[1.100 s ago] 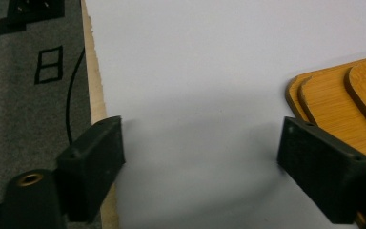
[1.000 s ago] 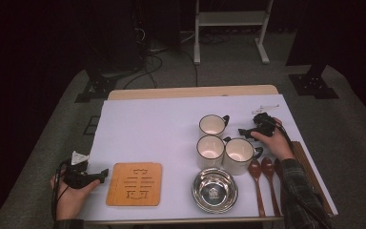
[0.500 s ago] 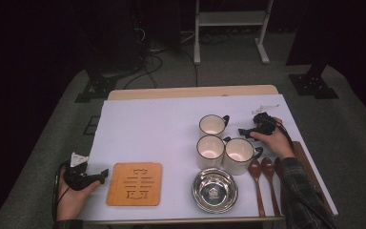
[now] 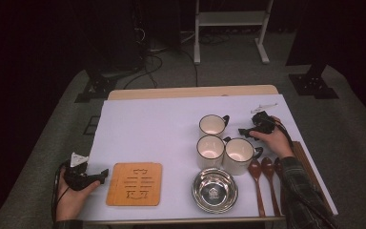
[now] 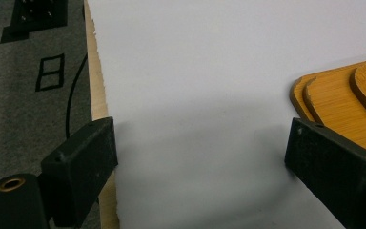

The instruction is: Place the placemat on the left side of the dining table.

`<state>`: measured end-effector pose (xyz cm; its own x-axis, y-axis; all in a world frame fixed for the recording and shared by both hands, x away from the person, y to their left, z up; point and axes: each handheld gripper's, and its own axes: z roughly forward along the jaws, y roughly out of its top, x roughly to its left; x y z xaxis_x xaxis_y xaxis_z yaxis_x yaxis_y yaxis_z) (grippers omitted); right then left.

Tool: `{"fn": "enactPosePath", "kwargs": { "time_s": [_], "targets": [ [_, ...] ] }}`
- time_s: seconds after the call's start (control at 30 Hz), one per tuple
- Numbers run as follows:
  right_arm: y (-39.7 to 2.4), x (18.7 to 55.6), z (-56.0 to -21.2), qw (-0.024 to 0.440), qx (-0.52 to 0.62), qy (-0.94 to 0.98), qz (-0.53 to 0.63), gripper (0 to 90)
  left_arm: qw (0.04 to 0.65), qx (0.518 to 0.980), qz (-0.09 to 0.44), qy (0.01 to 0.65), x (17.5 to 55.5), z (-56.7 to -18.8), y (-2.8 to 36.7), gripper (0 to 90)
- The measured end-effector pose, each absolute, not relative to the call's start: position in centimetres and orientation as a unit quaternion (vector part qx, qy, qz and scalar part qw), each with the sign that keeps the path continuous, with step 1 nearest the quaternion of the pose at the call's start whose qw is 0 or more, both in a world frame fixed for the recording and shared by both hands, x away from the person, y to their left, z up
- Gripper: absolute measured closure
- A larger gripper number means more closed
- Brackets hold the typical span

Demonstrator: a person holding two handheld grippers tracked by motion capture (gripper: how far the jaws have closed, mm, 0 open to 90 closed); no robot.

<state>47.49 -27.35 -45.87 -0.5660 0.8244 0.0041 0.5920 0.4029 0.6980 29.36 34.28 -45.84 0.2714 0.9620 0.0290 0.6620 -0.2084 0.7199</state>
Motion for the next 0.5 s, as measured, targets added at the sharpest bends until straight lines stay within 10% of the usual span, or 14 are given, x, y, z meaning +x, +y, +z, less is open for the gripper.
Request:
{"fn": "enactPosePath", "kwargs": {
  "time_s": [0.5],
  "targets": [
    [-27.05, 47.34, -44.99, 0.17, 0.418, 0.833, 0.32, 40.7, 0.304, 0.737, 0.246, 0.551, 29.39, -45.85, 34.32, 9.5]
  ]
}}
